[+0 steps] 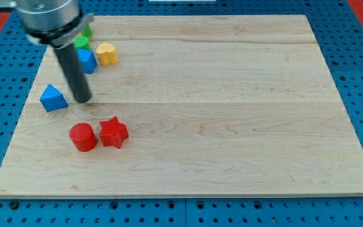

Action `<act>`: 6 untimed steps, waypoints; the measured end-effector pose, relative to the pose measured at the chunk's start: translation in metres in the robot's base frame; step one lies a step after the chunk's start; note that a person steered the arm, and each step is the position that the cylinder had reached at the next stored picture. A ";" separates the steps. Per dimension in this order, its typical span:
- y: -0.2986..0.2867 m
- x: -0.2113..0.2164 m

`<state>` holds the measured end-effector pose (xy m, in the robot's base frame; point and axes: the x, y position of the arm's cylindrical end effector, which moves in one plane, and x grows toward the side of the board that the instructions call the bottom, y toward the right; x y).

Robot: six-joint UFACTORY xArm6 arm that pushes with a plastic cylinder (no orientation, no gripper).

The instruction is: Move triangle towards center left

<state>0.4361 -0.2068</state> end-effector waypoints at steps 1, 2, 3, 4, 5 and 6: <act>-0.018 0.012; -0.014 0.030; -0.030 0.065; -0.073 0.052; -0.071 0.017; -0.055 -0.002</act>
